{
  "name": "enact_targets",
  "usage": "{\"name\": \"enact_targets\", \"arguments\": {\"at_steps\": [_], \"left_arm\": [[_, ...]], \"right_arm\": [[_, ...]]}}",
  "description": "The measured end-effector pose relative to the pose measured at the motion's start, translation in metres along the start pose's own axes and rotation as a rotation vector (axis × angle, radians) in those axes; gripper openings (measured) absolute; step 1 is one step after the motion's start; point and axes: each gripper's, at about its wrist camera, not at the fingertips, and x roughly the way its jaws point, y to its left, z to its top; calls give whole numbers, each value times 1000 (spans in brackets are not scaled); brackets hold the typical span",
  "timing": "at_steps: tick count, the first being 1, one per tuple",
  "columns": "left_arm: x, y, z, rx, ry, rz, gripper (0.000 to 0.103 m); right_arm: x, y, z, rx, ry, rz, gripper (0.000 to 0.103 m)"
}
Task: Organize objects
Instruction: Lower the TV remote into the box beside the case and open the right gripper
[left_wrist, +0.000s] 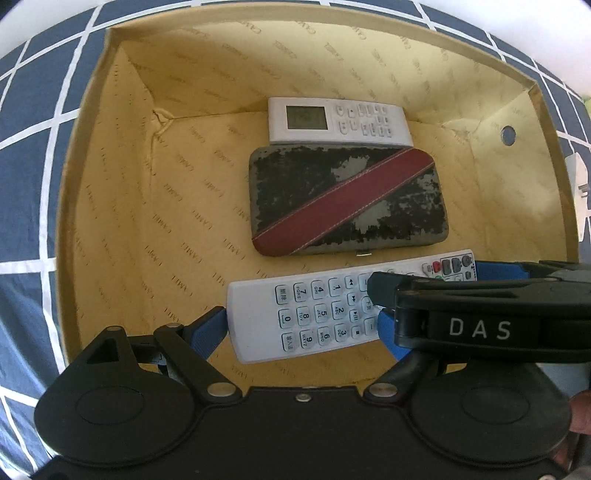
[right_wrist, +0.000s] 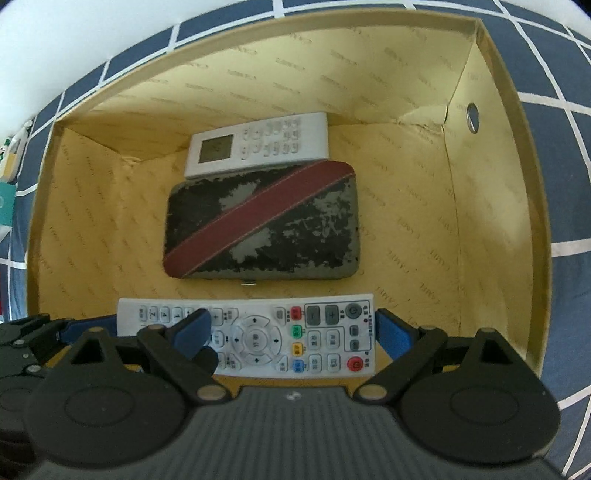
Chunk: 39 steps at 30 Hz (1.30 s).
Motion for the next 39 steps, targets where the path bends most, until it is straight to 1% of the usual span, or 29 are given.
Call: {"name": "enact_targets", "arguments": {"at_steps": [11,28,32,35,39], "left_arm": [[14,0,4,16,25,-2,87],[24,1,8,-1,37,-1,88],[21,1,6,-17,32,1,88],[14,-2,3,-13,20,7,89],[-2,-6,-4,-19,-5,17,89]], "right_arm": [[14,-11,3,34,20,1,94],[22,-15,4,50,28,10,95],[21,-16,4,54,33,5,95],[15,-14,3,28,22,-5,95],[4,-10,-1,14,10,19,95]]}}
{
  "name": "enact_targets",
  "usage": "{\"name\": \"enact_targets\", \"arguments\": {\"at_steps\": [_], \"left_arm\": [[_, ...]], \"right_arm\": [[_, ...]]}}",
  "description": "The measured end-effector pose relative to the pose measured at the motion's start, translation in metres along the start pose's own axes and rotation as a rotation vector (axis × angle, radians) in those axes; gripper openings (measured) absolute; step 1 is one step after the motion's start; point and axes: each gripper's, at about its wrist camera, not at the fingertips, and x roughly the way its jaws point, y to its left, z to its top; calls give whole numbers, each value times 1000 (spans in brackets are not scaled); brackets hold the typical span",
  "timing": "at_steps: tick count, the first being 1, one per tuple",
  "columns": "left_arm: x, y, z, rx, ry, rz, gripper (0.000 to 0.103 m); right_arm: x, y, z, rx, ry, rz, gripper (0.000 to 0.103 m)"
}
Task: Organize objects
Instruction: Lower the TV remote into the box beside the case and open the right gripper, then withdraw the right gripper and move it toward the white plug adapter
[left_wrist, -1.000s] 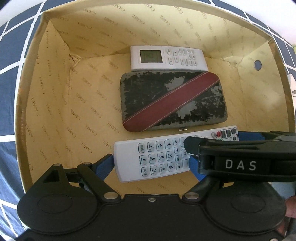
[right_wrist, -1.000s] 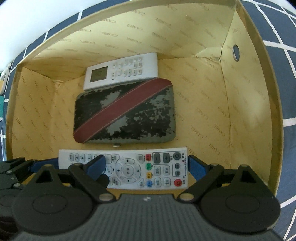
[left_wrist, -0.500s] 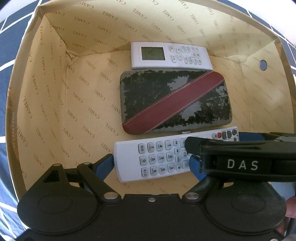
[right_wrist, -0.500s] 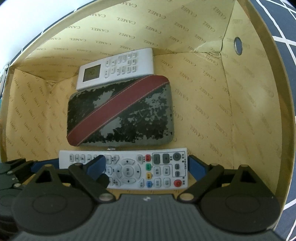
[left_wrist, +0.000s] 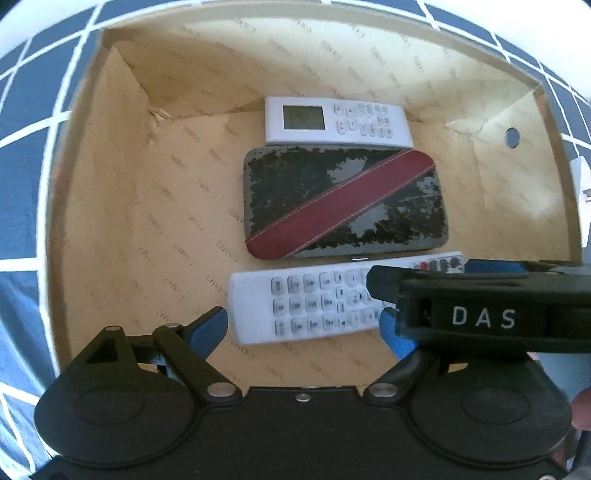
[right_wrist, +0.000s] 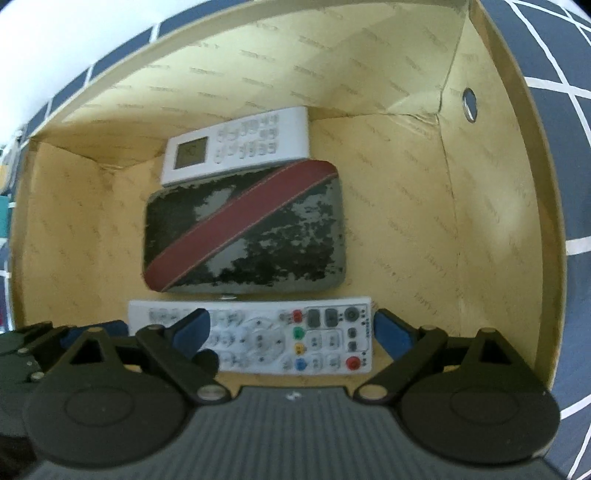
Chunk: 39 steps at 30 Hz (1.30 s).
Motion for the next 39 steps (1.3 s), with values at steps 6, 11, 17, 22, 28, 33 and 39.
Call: {"name": "enact_targets", "arguments": {"at_steps": [6,11,17,22,28,33,39], "left_arm": [[-35,0,-15,-42,-62,15,91],[-62,-10,-32,-53,-114,37,93],[-90,-26,-61,-73,-161,54,96],[-106,-47,-86,-71,-193,69,103],[-117,-77,-112,-65,-216,64,103],[-121,-107,-127,-52,-237,65,103],[-118,-155,-138,-13,-260,69,103]], "right_arm": [[-30,9,-12,-54,-41,50,95],[-56,19,-13,-90,-87,69,95],[-93,10,-34,-109,-141,80,96],[-117,-4,-52,-117,-185,77,100],[-145,-32,-75,-118,-230,57,103],[-163,-61,-96,-105,-251,35,103],[-180,-107,-116,-79,-268,20,103]]}}
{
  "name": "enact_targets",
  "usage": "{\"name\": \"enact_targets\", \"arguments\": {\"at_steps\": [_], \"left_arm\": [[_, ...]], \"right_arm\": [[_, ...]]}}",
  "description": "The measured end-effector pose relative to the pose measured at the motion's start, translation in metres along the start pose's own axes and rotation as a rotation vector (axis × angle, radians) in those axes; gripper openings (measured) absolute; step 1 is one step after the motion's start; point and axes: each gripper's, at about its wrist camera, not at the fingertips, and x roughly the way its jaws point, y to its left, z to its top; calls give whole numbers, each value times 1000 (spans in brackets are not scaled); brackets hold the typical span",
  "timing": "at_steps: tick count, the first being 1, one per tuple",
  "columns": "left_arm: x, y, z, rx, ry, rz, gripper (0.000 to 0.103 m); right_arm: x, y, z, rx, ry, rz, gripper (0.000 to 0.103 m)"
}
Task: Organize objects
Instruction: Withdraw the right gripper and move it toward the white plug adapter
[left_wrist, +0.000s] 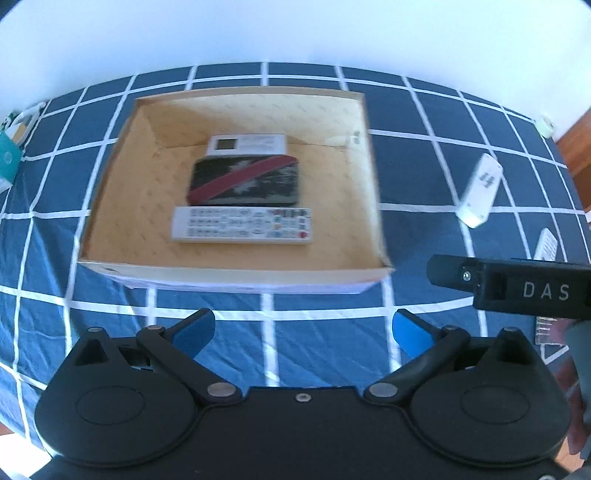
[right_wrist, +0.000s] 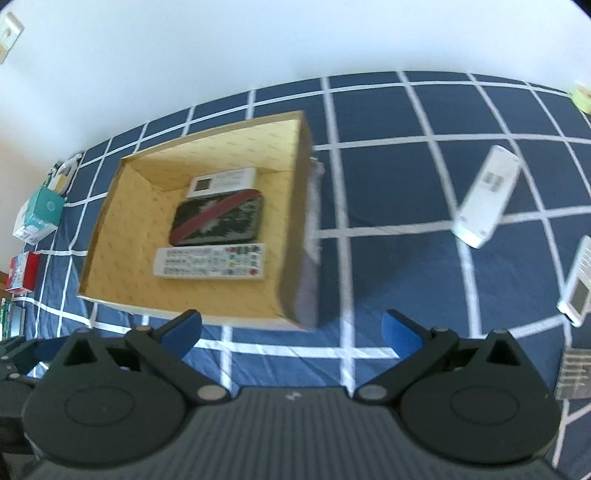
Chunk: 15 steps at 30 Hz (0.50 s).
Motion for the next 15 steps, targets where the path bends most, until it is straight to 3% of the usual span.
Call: {"name": "enact_targets", "arguments": {"at_steps": [6,15], "left_arm": [[4,-57,-10,6,-8,3,103],[10,-136,-20,-77,-20,24,103]], "right_arm": [[-20,-53,-10,-7,-5,-3,103],[-53,-138,-3,-89,8,-6,103]]}}
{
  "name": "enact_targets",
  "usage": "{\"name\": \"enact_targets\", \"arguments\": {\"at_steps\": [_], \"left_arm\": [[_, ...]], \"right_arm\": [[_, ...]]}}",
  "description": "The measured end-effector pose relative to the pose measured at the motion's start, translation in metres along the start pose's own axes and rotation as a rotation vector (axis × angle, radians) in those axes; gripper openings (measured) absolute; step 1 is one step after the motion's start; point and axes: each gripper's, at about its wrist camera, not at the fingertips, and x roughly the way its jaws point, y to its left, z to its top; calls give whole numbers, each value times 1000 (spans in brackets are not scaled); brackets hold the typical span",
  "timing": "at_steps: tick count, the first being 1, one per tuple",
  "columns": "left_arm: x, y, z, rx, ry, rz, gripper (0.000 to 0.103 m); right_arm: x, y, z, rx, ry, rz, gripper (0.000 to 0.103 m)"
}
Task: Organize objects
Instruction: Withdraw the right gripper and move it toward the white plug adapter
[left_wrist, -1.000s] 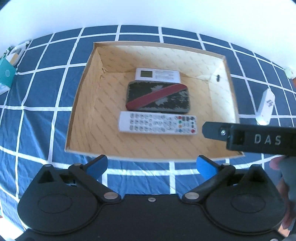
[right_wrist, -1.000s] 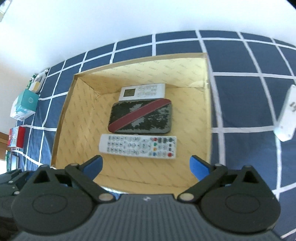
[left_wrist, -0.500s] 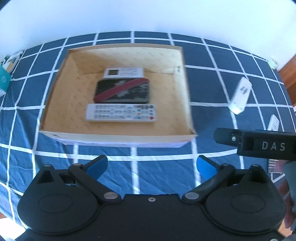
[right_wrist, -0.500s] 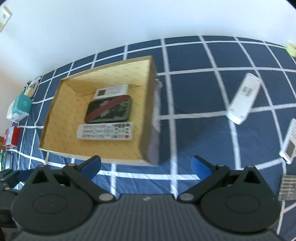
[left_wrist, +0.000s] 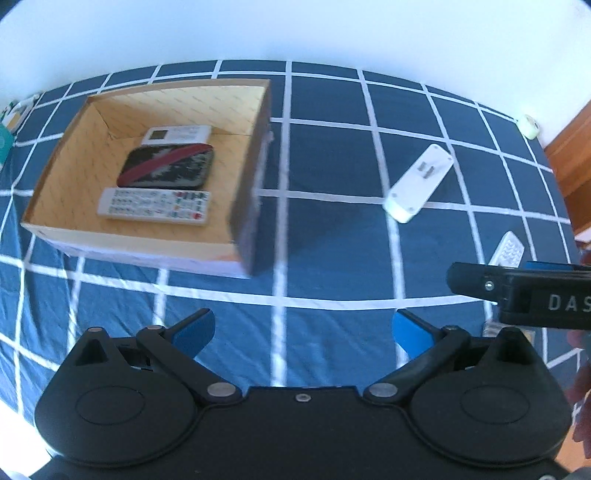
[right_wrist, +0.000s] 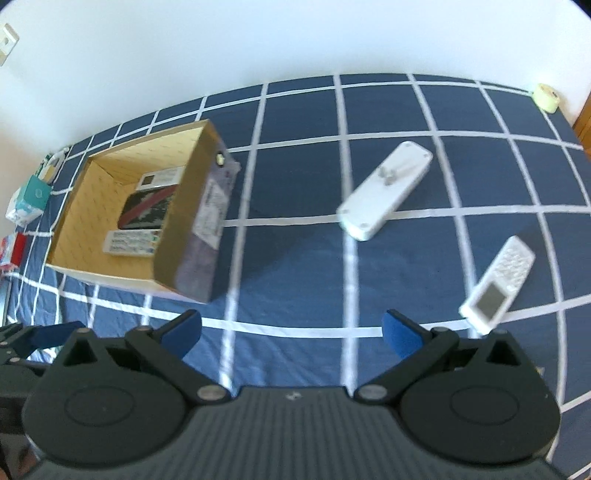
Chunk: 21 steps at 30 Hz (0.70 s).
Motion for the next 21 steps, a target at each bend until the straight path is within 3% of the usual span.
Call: {"name": "enact_targets", "arguments": {"at_steps": [10,21], "left_arm": [[7,-63,-12,-125,-23,55,103],[21,-92,-3,-212,-3,104,103]], "right_arm": [[-15,-76,15,-150,35,28,103],[-8,-111,48,-294,84,38,103]]}}
